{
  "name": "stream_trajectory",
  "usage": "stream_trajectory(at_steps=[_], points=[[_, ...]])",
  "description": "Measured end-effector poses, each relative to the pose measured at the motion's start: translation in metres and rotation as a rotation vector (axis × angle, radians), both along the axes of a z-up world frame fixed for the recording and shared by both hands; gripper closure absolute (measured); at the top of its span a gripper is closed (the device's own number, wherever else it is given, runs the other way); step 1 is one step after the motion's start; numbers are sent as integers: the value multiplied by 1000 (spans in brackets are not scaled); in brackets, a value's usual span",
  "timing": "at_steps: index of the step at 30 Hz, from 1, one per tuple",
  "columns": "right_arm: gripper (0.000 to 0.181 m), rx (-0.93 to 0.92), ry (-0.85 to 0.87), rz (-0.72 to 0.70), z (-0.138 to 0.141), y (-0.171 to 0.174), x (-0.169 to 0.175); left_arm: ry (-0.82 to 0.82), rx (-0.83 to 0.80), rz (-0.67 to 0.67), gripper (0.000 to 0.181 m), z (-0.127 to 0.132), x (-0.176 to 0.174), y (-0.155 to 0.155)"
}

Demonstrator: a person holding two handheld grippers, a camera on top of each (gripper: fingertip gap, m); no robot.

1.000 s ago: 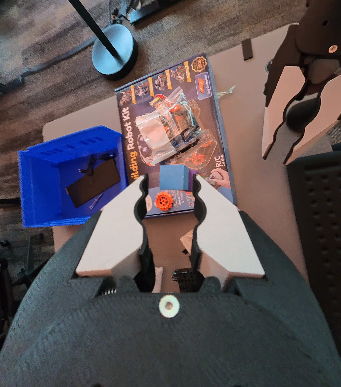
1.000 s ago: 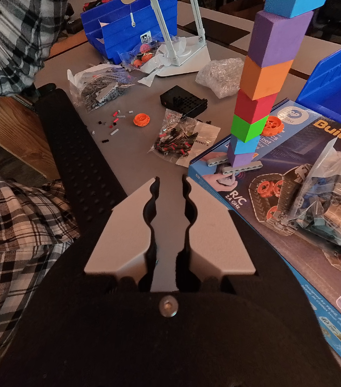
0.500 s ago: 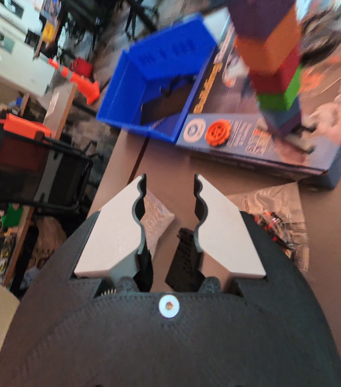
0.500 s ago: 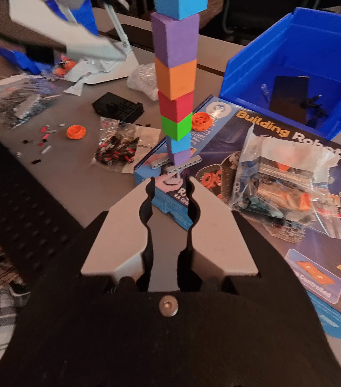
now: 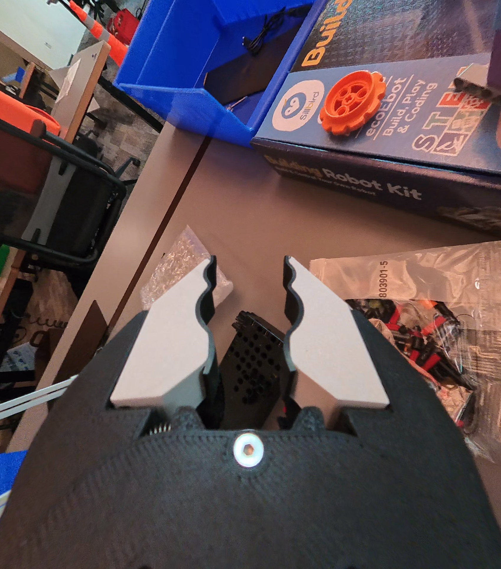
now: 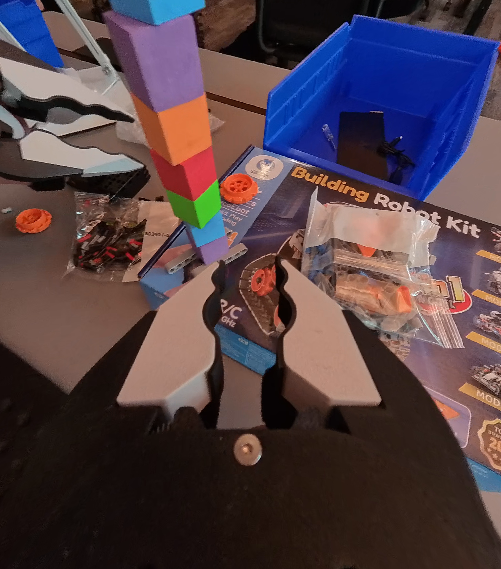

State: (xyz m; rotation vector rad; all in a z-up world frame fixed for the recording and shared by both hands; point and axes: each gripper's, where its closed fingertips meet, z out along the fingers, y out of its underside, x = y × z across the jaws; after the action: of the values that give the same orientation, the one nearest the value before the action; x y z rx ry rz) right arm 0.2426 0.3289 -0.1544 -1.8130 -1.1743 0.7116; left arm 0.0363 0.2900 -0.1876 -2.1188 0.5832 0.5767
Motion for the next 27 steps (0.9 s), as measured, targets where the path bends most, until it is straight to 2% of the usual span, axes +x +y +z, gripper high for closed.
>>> stream_trajectory(at_steps=[12, 19, 27], points=[[151, -12, -87, -93, -26, 38, -14, -41, 41, 27, 140, 7, -20, 2], [152, -9, -118, -72, -32, 35, -31, -83, 37, 49, 140, 5, -32, -3], [156, 15, -149, -54, -33, 30, -44, -105, 65, 79, 142, 14, -46, -8]])
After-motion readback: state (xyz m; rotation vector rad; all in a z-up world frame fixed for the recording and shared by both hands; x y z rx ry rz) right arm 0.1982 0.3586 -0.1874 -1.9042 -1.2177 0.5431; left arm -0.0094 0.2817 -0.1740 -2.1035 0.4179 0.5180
